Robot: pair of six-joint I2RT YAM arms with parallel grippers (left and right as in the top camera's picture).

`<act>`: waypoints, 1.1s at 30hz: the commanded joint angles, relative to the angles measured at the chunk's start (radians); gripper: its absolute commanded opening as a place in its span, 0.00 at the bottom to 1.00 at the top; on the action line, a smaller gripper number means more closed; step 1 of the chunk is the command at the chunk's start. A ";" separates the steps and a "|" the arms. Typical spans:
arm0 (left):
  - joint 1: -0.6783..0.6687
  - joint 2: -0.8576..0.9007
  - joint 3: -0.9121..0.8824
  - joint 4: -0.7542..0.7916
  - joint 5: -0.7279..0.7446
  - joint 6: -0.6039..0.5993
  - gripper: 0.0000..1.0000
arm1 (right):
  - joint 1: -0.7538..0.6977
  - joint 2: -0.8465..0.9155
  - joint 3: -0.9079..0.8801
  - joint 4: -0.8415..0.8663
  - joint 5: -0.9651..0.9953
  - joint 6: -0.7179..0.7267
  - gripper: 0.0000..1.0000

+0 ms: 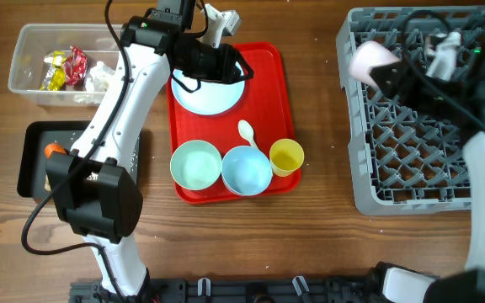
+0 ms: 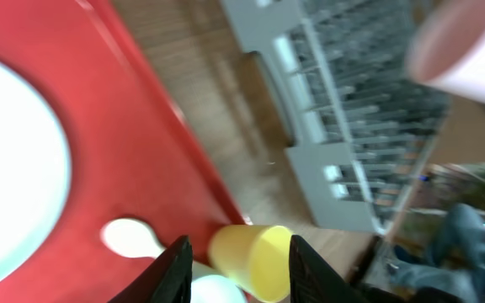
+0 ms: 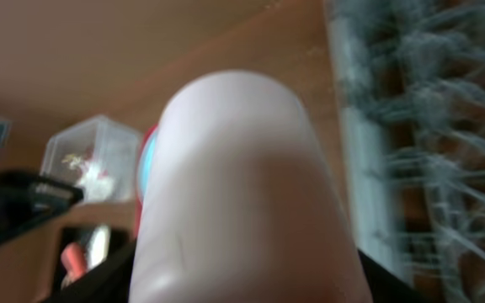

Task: Sort waste into correct bins and load items into the dishwasher rack
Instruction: 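Place the pink cup upside down in the dish rack with the right gripper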

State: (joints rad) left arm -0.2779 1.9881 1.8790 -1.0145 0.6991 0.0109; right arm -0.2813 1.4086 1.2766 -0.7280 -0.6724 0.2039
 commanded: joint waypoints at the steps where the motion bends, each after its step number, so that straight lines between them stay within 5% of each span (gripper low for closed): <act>1: -0.019 0.008 0.000 0.000 -0.171 0.011 0.37 | -0.063 -0.099 0.114 -0.166 0.305 0.011 0.48; 10: -0.061 0.146 0.000 0.001 -0.178 0.012 0.38 | -0.183 -0.074 0.113 -0.585 0.620 0.065 0.48; 33: -0.067 0.212 -0.002 -0.004 -0.222 0.011 0.37 | -0.182 0.119 -0.042 -0.622 0.612 0.036 0.49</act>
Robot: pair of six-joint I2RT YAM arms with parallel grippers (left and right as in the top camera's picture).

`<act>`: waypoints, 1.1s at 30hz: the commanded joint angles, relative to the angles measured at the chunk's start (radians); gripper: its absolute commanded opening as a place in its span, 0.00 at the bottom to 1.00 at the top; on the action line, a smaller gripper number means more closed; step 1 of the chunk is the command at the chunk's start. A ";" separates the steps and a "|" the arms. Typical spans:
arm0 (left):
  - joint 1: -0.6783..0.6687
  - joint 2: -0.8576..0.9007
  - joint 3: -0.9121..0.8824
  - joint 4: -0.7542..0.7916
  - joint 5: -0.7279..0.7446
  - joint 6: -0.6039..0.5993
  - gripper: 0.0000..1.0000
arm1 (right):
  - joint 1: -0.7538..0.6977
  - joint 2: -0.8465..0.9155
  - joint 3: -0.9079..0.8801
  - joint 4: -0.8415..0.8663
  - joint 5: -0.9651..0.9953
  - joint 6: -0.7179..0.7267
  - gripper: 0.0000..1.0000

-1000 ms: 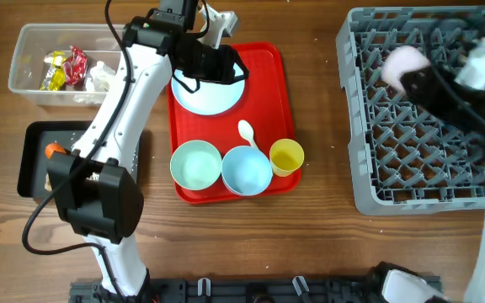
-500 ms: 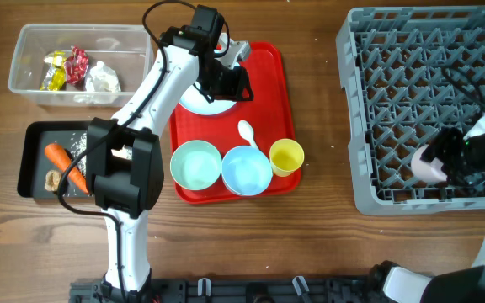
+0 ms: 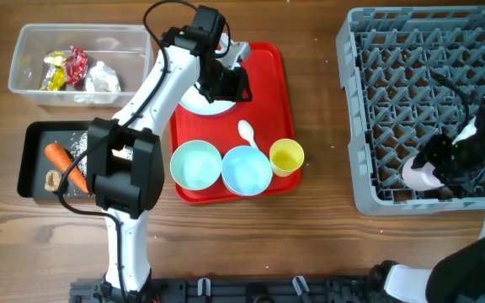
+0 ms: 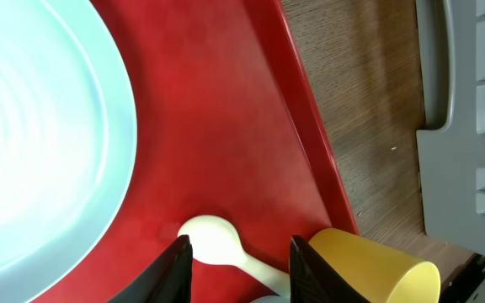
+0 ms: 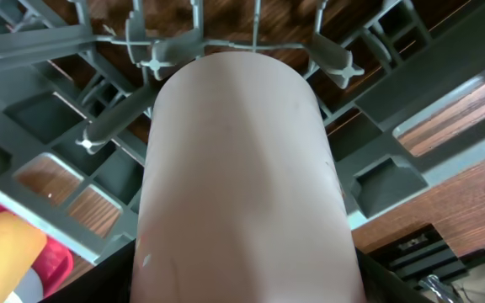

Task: Sort waste into correct bins and load items into the dishwasher rack
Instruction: 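Place the pink cup upside down in the dish rack with the right gripper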

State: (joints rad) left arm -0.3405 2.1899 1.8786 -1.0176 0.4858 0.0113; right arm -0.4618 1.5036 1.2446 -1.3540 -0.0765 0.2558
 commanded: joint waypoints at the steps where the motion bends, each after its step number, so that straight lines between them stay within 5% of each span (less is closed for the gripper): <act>1: -0.005 0.010 -0.001 -0.001 -0.009 0.011 0.37 | -0.002 0.030 -0.010 0.003 0.016 -0.016 0.50; 10: -0.005 0.010 -0.001 -0.001 -0.009 0.011 0.38 | -0.001 0.084 -0.075 0.057 0.012 0.010 0.53; 14: -0.005 0.010 -0.001 -0.002 -0.009 0.011 0.38 | -0.001 0.082 -0.074 0.085 0.008 0.017 0.99; 24: -0.005 -0.051 0.051 -0.048 -0.016 0.012 0.36 | 0.156 -0.244 0.139 0.063 0.009 0.056 1.00; 30: -0.082 -0.138 0.037 -0.290 -0.005 0.183 0.55 | 0.279 -0.296 0.223 0.078 0.009 0.032 1.00; 33: -0.185 -0.132 -0.053 -0.207 -0.009 0.215 0.61 | 0.306 -0.256 0.223 0.093 0.009 0.031 1.00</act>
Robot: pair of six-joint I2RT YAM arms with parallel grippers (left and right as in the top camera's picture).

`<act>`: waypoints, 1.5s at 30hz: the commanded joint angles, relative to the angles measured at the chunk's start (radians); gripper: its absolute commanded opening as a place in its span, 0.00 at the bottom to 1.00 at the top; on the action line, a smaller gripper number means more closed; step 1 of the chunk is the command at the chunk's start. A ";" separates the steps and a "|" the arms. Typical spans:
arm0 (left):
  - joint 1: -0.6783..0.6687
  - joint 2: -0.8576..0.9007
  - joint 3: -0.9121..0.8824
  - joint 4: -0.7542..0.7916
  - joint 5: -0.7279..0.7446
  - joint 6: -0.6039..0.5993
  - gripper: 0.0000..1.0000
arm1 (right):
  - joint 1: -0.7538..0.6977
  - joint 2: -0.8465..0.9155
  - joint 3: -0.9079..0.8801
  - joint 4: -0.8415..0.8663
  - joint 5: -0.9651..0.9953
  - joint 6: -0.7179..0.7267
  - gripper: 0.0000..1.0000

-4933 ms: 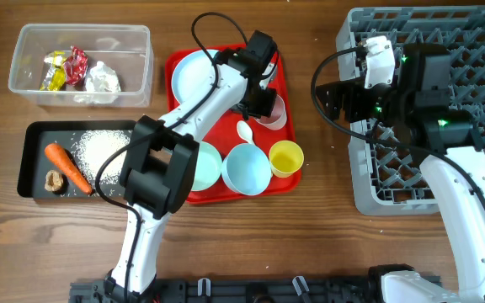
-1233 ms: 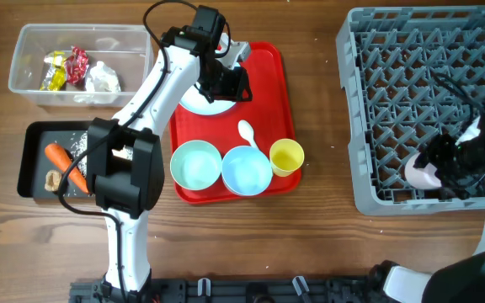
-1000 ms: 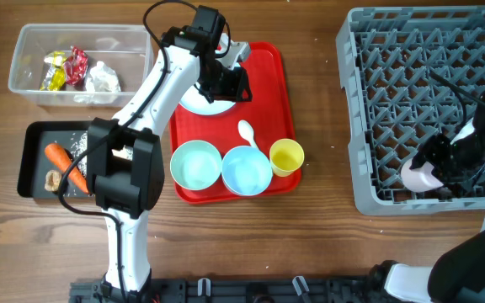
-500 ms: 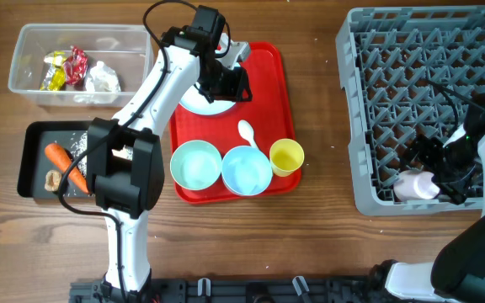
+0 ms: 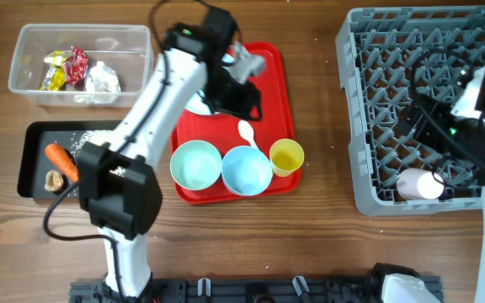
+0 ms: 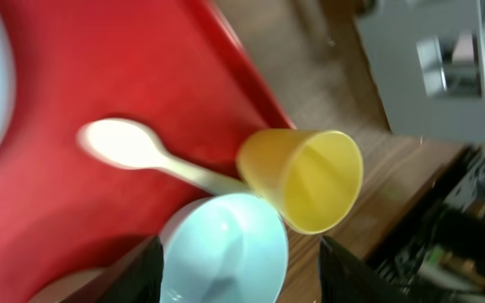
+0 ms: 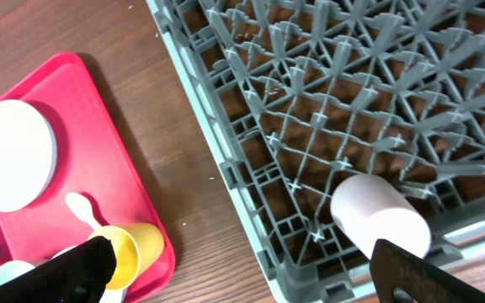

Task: Sort waste into correct bins and load items into the dishwasher rack
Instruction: 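Place the pink cup upside down in the dish rack with the right gripper, then grasp the yellow cup with the left gripper and hand it to the right gripper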

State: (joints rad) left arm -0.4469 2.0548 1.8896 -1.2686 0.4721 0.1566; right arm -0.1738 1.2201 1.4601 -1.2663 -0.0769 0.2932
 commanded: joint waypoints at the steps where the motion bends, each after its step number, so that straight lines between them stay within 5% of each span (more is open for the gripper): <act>1: -0.105 0.006 -0.089 0.079 0.004 0.069 0.61 | 0.021 0.042 0.008 0.002 0.009 -0.006 1.00; 4: -0.178 0.043 -0.160 0.181 -0.224 -0.011 0.63 | 0.021 0.067 0.008 0.001 0.009 -0.032 1.00; 8: -0.193 0.095 -0.160 0.188 -0.246 -0.015 0.56 | 0.020 0.072 0.008 0.002 0.009 -0.041 1.00; 10: -0.193 0.106 -0.161 0.209 -0.246 -0.015 0.40 | 0.020 0.072 0.008 0.002 0.009 -0.057 1.00; 12: -0.193 0.110 -0.162 0.215 -0.246 -0.015 0.04 | 0.020 0.072 0.008 0.004 0.009 -0.057 1.00; 18: -0.150 0.039 -0.115 0.208 -0.224 -0.119 0.04 | 0.020 0.072 0.008 0.053 -0.050 -0.060 1.00; 22: -0.008 -0.066 -0.028 0.259 0.283 -0.121 0.04 | 0.020 0.092 -0.013 0.192 -0.396 -0.194 1.00; 23: 0.057 -0.071 -0.029 0.312 0.534 -0.120 0.04 | 0.020 0.115 -0.042 0.259 -0.541 -0.229 1.00; 28: 0.169 -0.069 -0.029 0.346 0.937 -0.029 0.04 | 0.021 0.211 -0.129 0.504 -0.993 -0.289 1.00; 32: 0.174 -0.069 -0.029 0.373 0.983 -0.029 0.04 | 0.043 0.312 -0.173 0.792 -1.309 -0.174 1.00; 45: 0.174 -0.069 -0.029 0.375 0.922 -0.030 0.04 | 0.215 0.344 -0.173 1.123 -1.409 0.013 1.00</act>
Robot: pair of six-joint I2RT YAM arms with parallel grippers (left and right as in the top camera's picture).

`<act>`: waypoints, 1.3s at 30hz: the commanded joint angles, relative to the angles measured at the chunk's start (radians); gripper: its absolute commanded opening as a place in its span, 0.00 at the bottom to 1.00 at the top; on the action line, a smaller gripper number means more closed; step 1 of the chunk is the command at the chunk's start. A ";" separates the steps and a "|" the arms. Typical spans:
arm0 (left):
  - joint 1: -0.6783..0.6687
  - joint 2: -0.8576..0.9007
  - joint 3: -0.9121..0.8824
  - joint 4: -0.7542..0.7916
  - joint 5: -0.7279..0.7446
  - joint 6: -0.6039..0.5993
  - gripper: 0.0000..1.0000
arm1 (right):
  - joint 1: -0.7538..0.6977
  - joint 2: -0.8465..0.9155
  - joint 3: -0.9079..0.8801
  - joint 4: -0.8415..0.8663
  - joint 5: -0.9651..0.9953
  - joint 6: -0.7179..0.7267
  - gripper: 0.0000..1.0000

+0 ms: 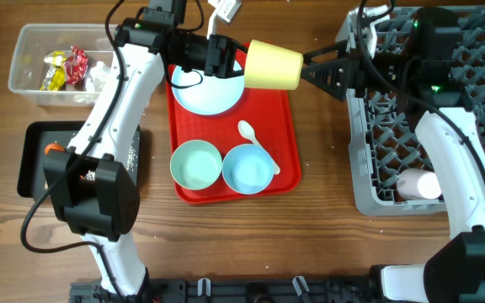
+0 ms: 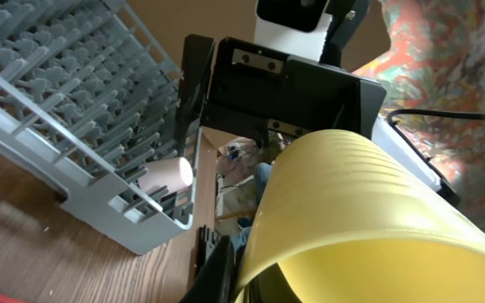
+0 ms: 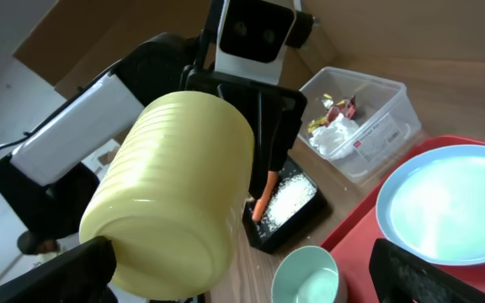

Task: Sort waste into correct bins and load items into the dishwasher rack
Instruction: 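Grasp the yellow cup with the left gripper and hand it to the right gripper, then carry the yellow cup with the right gripper into the dish rack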

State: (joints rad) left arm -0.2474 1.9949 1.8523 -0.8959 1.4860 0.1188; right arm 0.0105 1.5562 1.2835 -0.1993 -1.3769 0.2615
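A yellow cup (image 1: 272,65) hangs on its side above the red tray (image 1: 274,114), its base toward the rack. My left gripper (image 1: 241,62) is shut on its rim, which shows up close in the left wrist view (image 2: 251,282). My right gripper (image 1: 306,69) is open, its fingers reaching left to the cup's base. In the right wrist view the yellow cup (image 3: 175,194) sits between the wide-spread fingers (image 3: 82,269). A pink cup (image 1: 415,183) lies in the grey dishwasher rack (image 1: 369,168).
On the tray are a white plate (image 1: 209,93), a teal bowl (image 1: 196,164), a blue bowl (image 1: 247,170) and a white spoon (image 1: 255,143). A clear bin (image 1: 32,38) of wrappers stands far left, with a black tray (image 1: 36,172) holding a carrot (image 1: 53,149) below it.
The yellow cup has left the tray and is now held sideways in my left gripper above the tray's right side. My right gripper has moved from over the rack to the cup's base, still open.
First my right gripper carried the pink cup at the rack's left edge while the left hung open over the plate. Then the pink cup was low in the rack's near corner. Then it lay there released, the left open over the yellow cup. Now the left holds that cup aloft.
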 commanded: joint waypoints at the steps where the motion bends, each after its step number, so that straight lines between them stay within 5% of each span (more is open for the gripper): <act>1: -0.025 -0.009 0.009 0.003 -0.104 0.008 0.04 | 0.024 0.008 0.004 0.079 -0.116 0.061 1.00; 13: -0.024 -0.009 0.009 0.002 -0.164 0.004 0.04 | -0.079 0.008 0.004 0.079 -0.223 0.059 1.00; 25: -0.026 -0.009 0.009 0.018 -0.080 -0.004 0.04 | 0.019 0.011 -0.097 0.094 -0.105 0.001 1.00; 39: -0.043 -0.009 0.009 0.018 -0.093 -0.003 0.04 | 0.071 0.011 -0.097 0.341 -0.064 0.194 0.64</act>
State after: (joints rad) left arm -0.2882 1.9907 1.8523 -0.8745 1.3907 0.1150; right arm 0.0799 1.5673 1.1820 0.1097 -1.4391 0.4114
